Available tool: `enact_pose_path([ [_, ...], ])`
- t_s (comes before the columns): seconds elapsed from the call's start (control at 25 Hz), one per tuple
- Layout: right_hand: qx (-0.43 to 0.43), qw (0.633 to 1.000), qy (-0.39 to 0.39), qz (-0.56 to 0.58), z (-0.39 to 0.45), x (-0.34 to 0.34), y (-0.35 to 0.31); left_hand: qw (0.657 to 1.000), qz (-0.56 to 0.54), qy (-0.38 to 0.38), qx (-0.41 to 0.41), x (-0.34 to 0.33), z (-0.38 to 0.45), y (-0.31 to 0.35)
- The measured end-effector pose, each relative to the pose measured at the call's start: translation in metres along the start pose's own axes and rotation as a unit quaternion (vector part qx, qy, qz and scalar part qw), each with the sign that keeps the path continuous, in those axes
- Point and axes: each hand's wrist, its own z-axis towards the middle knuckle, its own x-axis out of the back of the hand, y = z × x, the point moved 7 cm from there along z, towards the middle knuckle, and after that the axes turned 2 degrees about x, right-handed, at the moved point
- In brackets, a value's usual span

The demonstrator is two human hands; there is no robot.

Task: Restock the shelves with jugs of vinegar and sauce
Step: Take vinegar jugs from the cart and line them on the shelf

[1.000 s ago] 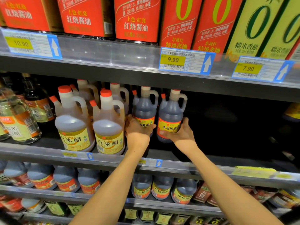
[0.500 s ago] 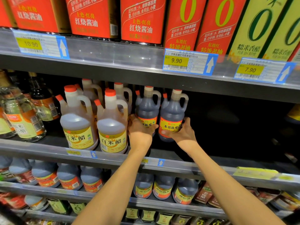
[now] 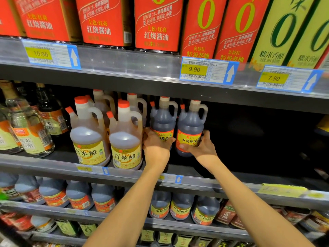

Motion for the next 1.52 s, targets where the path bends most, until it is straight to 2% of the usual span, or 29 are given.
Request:
enact_pose_path([
  [0.4,-0.024,0.999,-0.009,-0.048,-0.005,0.000,-0.008,0.999,0.011,-0.032,0.010,0.001,-0.003,0.002],
  [0.64,-0.038,0.996,-0.024,-0.079,-0.026,0.008,-0.031,0.996,0.030,-0.066,-0.044,0.017,-0.024,0.006],
  [0.72,-0.033,0.995,-0.028,-0.089,-0.040,0.013,-0.039,0.992,0.055,-0.107,-0.037,0.018,-0.033,0.004],
  [0.8,-0.019,0.993,-0.044,-0.104,-0.054,0.017,-0.046,0.978,0.125,-0.164,-0.037,0.018,-0.039,0.000],
  [0.92,-0.008,0.986,-0.089,-0.142,-0.073,0.020,-0.052,0.951,0.200,-0.220,-0.085,0.025,-0.051,0.001],
  [1.04,0.026,0.974,-0.126,-0.186,-0.096,0.020,-0.058,0.926,0.223,-0.264,-0.152,0.038,-0.073,0.004],
  [1.12,0.055,0.966,-0.149,-0.206,-0.112,0.019,-0.062,0.924,0.219,-0.278,-0.146,0.057,-0.089,-0.001],
  [1.2,0.094,0.954,-0.175,-0.224,-0.131,0.015,-0.066,0.923,0.241,-0.262,-0.147,0.085,-0.110,-0.008],
  [1.32,0.149,0.930,-0.223,-0.251,-0.160,-0.001,-0.074,0.900,0.337,-0.225,-0.158,0.135,-0.143,-0.027],
  [1.52,0.250,0.881,-0.306,-0.259,-0.221,-0.054,-0.100,0.885,0.431,-0.169,-0.044,0.250,-0.196,-0.096],
])
